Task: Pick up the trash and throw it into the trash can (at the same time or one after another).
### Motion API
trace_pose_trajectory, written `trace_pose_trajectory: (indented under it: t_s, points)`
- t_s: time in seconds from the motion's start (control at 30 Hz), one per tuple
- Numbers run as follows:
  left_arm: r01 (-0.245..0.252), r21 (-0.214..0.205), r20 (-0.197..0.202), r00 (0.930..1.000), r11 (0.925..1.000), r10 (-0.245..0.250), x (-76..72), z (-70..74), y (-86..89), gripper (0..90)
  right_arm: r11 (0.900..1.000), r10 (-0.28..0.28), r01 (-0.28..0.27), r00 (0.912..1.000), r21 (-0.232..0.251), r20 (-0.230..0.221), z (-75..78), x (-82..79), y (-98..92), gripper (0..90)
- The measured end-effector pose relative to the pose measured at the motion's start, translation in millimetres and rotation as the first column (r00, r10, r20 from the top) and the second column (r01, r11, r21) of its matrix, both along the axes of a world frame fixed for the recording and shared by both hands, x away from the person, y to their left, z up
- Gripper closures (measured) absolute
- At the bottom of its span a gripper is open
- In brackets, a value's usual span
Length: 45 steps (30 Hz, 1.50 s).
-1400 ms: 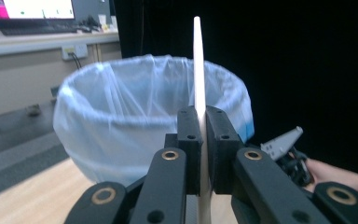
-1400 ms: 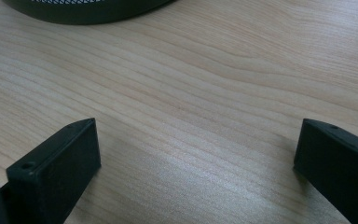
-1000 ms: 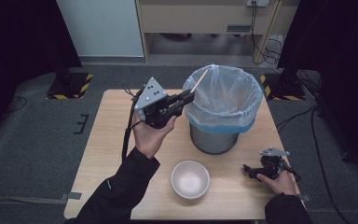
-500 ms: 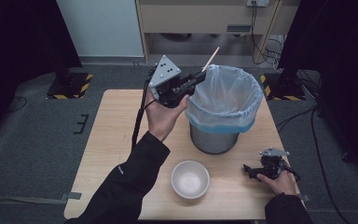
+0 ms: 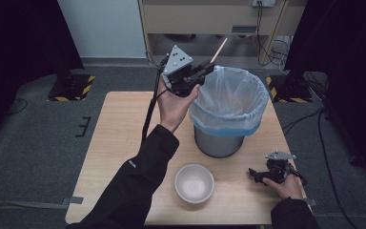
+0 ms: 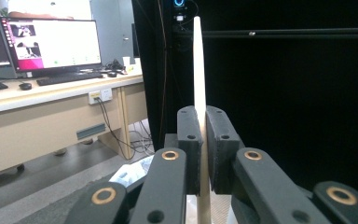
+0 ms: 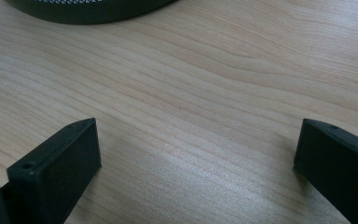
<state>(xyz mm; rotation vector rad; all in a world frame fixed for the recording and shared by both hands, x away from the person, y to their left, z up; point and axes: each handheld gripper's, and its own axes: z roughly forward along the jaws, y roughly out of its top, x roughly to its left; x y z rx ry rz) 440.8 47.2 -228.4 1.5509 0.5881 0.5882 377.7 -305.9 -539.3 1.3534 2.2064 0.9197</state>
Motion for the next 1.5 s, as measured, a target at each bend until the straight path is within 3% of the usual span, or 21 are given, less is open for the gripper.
trace_pose_trajectory:
  t_s: [1.1,1.27,1.5]
  points:
    - [0.035,0.039,-0.029,0.999,0.9986,-0.034,46.0,-16.7,-62.8,84.7,1.0,0.008,-0.008,1.0,0.001,0.0,0.1,-0.1,0.1,0.7]
    - [0.041,0.044,-0.022,0.9989,0.9982,-0.04,46.5,-17.3,-62.4,72.6,1.0,0.01,-0.01,1.0,0.001,0.0,0.1,-0.1,0.2,0.7]
    - [0.045,0.039,-0.012,0.9989,0.9982,-0.044,31.9,-14.6,-41.0,63.6,0.9999,0.011,-0.011,0.9999,0.002,0.002,0.0,-0.1,0.3,0.7]
